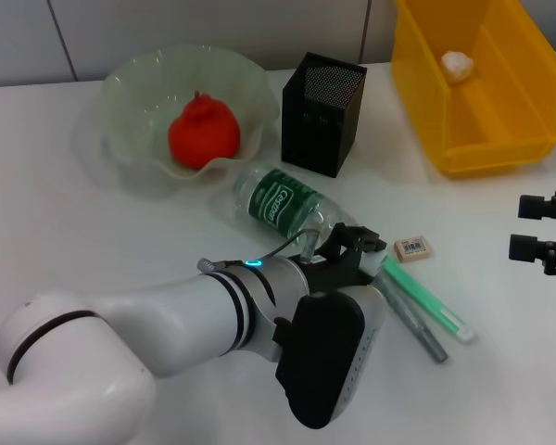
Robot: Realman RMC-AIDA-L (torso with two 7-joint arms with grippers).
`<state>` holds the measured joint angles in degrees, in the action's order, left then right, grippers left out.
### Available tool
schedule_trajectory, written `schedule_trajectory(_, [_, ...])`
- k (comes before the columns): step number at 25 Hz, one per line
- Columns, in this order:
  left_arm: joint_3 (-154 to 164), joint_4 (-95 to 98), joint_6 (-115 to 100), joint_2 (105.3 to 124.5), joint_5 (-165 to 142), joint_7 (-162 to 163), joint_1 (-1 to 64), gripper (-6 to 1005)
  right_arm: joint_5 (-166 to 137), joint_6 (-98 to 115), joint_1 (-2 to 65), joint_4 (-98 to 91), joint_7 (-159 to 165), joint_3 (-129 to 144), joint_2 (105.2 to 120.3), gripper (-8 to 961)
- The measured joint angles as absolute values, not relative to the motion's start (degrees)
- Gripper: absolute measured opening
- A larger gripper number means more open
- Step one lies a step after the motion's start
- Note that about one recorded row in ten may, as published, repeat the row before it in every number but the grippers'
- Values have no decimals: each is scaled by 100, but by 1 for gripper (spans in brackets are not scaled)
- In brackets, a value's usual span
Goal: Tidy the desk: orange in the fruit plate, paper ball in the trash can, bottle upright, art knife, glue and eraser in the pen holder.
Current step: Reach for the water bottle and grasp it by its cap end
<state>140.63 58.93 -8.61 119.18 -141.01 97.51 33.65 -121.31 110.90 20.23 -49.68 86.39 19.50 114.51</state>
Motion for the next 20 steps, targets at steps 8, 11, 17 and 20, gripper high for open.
schedule_trajectory(8, [14090, 5808, -682, 11918, -14125, 9703, 3313, 421, -12136, 11007, 2085, -4909, 8639, 1951, 11443, 767])
schedule_trajectory(11, [14092, 5796, -633, 11918, -14121, 9674, 3283, 421, -12137, 11004, 2092, -4905, 8639, 1951, 11443, 766])
schedule_trajectory(17, [14021, 6020, -494, 11864, -14134, 9480, 2901, 420, -12138, 10994, 2103, -4904, 8641, 1950, 11435, 766])
schedule_trajectory(20, [13853, 6464, -554, 11816, -14134, 9155, 2433, 420, -12139, 10983, 2105, -4904, 8650, 1950, 11431, 766])
